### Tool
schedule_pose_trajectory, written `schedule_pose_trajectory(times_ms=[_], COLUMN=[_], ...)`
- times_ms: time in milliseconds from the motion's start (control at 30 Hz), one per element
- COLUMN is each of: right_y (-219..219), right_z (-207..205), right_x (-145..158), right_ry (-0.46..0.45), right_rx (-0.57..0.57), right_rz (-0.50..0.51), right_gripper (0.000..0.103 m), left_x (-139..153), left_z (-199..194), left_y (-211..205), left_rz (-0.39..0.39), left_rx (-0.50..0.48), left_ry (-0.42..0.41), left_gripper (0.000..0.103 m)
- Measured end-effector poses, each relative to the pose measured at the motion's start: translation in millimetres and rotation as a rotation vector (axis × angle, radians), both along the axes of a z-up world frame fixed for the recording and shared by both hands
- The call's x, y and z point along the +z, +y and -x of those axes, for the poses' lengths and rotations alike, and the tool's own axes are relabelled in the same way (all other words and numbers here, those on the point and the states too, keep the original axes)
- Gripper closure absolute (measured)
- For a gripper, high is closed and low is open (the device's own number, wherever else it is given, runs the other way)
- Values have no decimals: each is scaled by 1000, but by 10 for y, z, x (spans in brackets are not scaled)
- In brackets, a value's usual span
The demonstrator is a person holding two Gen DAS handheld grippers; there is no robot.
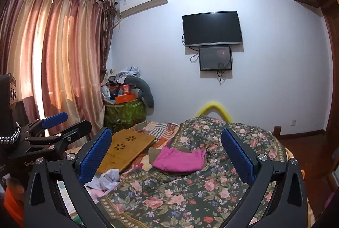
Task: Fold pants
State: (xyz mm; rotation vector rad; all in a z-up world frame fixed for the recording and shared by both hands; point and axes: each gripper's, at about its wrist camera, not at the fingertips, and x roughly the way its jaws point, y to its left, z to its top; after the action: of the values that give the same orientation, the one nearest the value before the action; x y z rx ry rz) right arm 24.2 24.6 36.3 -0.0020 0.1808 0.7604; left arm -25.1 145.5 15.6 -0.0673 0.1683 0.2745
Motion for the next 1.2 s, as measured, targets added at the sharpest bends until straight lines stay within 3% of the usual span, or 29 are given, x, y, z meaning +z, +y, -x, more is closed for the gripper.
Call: schedule_pose_trajectory(times_ms=[1200], right_y=[-42], right_z=[-20], right_x=[15], right_ry=[28], right_rx=[-15], right_rz=[-5], right_gripper=[0], left_x=[-12], left_z=[-47], left_y=[-69], left_rz=[-10], left_rx=[-47], left_ry=[11], left_gripper=[0])
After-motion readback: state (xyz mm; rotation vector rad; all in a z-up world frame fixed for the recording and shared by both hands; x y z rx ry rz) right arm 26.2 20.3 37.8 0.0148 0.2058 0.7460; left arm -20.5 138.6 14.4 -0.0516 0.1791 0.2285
